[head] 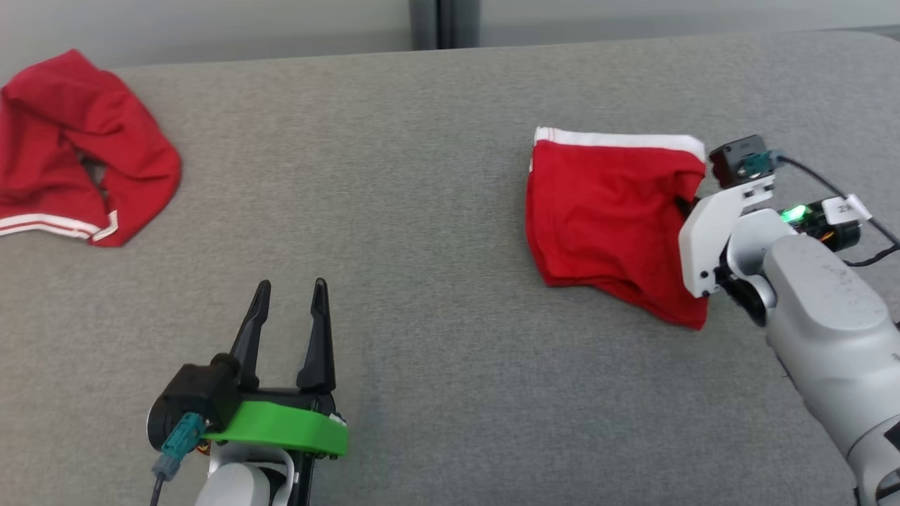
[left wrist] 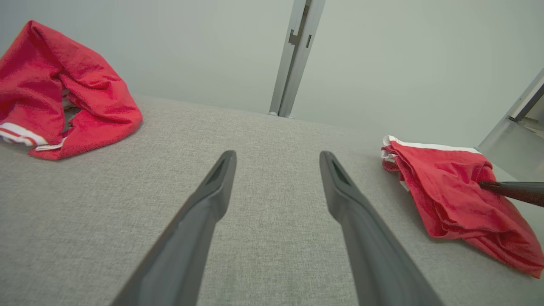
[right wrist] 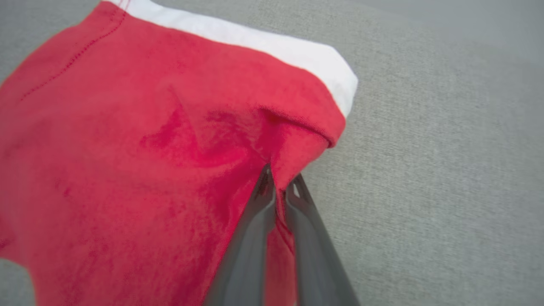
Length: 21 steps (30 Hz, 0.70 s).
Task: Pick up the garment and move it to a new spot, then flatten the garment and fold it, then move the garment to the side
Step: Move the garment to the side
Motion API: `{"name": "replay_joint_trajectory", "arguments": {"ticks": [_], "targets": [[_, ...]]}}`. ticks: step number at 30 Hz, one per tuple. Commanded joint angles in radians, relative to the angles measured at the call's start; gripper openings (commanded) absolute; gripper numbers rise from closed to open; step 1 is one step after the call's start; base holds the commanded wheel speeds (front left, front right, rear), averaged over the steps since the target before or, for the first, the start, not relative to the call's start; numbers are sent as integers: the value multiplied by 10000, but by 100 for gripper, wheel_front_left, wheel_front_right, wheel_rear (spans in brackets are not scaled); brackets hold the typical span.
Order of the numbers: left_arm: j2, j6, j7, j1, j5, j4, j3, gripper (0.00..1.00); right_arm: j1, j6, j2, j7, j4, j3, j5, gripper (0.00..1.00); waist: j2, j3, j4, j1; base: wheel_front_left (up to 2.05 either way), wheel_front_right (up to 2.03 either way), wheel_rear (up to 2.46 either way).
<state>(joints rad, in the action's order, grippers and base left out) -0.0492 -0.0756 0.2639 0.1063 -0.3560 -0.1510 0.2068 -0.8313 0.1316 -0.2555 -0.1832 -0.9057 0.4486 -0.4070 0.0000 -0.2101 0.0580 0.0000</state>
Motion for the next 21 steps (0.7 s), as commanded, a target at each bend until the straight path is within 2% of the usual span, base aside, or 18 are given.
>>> {"name": "replay_joint_trajectory", "arguments": {"ticks": [1,6,11,16,21], "targets": [[-25,-62,7,241,163,70,70,100,-184,-18,-220,97,36,-23,-109,0,0,-620,-1380,0,0,0,0],[-33,-189,7,677,484,-23,160,100,-507,-17,-718,397,-2,-261,-219,0,0,-1110,-2389,0,0,0,0],[-37,-295,7,1019,811,-185,242,100,-622,-17,-948,765,-199,-573,-277,0,0,-1486,-2916,0,0,0,0],[-44,-386,7,1215,927,-252,231,100,-798,-17,-935,1030,-342,-713,-319,0,0,-1749,-2942,0,0,0,0],[-61,-416,7,1352,1053,-159,186,100,-1381,-17,-1196,1035,-438,-698,-214,0,0,-2128,-2590,0,0,0,0]]}}
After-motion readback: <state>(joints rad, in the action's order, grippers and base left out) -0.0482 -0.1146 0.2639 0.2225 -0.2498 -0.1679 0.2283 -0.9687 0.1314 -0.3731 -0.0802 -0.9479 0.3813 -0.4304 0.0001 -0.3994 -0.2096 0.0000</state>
